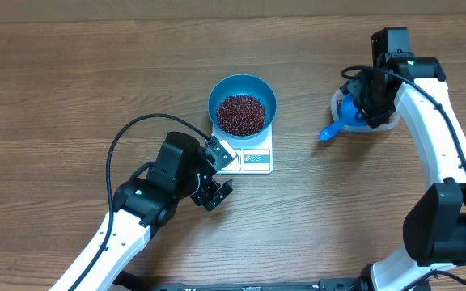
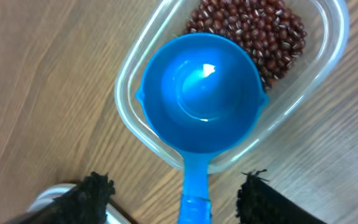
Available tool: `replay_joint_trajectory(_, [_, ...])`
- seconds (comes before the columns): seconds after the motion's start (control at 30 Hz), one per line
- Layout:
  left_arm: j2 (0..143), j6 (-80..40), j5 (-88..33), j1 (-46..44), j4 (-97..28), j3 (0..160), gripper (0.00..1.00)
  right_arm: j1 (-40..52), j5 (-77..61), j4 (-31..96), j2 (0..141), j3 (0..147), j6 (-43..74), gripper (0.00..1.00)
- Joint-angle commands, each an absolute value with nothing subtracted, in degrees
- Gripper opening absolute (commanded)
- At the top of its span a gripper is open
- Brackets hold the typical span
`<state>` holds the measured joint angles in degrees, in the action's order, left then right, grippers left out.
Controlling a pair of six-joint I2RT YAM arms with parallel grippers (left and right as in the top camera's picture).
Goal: Scoop item into bowl and weigh 150g on scale
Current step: 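Lower the blue scoop into the tub, right gripper, then release the scoop into the tub and open the right gripper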
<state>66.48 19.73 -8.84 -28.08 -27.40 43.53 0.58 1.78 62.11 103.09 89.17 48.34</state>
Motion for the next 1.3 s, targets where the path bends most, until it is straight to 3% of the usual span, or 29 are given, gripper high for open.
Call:
replay_joint_trajectory(0.0, [65.93, 20.58, -9.72, -27.77, -27.20, 43.18, 1.00, 0.62, 2.85, 62.35, 102.76, 89.10, 45.30, 0.74])
replay_joint_trajectory(0.2, [65.93, 20.58, -9.69, -27.77, -27.20, 43.18, 1.00, 0.62, 5.02, 63.00, 101.93, 89.12, 44.38, 0.82])
replay_joint_trajectory(0.3, [65.93, 20.58, -9.69, -27.77, -27.20, 43.18, 1.00, 0.62, 7.03, 63.09, 100.44, 89.78, 40.47, 1.00])
replay_joint_trajectory(0.67, [65.93, 20.58, -9.72, -27.77, -27.20, 43.18, 1.00, 0.62, 7.01, 71.00, 95.53, 93.14, 15.73, 1.00])
replay_joint_trajectory(0.9, [65.93, 20.58, -9.69, -27.77, -27.20, 43.18, 0.99, 0.64, 6.96, 77.62, 93.17, 93.14, 13.34, 1.00])
replay_joint_trajectory(1.27, [65.93, 20.58, -9.72, -27.77, -27.20, 43.18, 1.00, 0.64, 7.01, 75.29, 92.38, 93.08, 13.02, 1.00])
